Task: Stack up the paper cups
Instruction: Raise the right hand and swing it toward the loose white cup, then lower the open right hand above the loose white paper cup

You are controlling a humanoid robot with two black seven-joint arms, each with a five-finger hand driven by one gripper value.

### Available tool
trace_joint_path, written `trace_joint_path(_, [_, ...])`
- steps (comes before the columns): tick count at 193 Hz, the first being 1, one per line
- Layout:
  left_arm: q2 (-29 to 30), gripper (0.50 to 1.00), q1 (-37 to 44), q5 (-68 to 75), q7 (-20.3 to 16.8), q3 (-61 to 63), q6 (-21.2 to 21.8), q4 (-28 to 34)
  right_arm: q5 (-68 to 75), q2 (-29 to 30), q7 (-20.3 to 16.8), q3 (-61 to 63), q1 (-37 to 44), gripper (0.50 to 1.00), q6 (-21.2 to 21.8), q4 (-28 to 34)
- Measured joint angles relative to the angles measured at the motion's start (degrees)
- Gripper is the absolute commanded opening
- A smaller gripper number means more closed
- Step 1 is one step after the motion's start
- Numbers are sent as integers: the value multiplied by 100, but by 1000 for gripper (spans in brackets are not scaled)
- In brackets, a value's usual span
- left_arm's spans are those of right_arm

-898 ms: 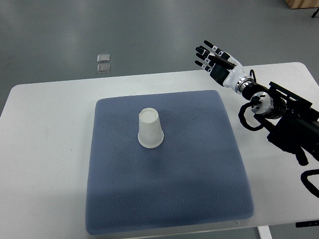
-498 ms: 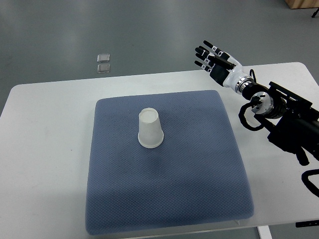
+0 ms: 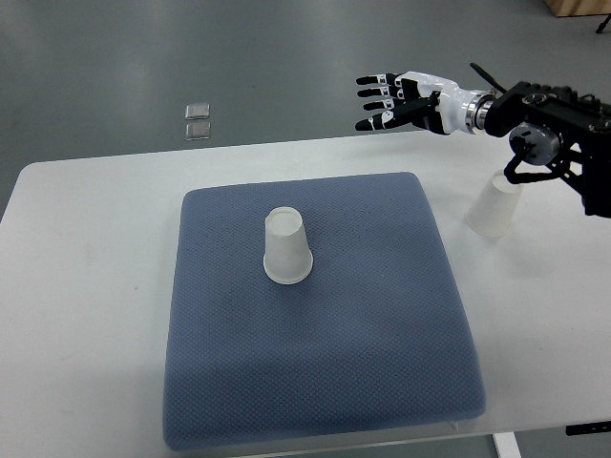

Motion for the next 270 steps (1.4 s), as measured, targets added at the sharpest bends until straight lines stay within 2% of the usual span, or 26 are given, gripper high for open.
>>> trace_joint_path(18, [0, 1000, 0, 2, 0, 0, 0, -53, -161, -97, -5, -1763, 1013, 928, 227, 407])
trace_joint_path(38, [0, 1000, 0, 3, 0, 0, 0, -141, -536, -114, -9, -3145, 2026, 928, 383, 1082])
trace_joint_path(87, [0, 1000, 0, 3, 0, 0, 0, -347, -1529, 68, -23, -5090, 4130, 928, 967, 2571])
trace_joint_path(143, [0, 1000, 0, 12, 0, 0, 1, -426, -1582, 28, -92, -5504, 5411, 928, 1430, 3562])
trace_joint_path(208, [0, 1000, -7, 47, 0, 0, -7, -430, -1546, -549, -94, -5546, 6590, 930, 1475, 4231])
trace_joint_path(243, [0, 1000, -9, 48, 0, 0, -8, -430, -1567, -641, -98, -5581, 6787, 928, 1476, 4293])
trace_joint_path(270, [0, 1000, -9, 48, 0, 0, -8, -429, -1636, -638, -103, -5695, 6526, 928, 1476, 4103])
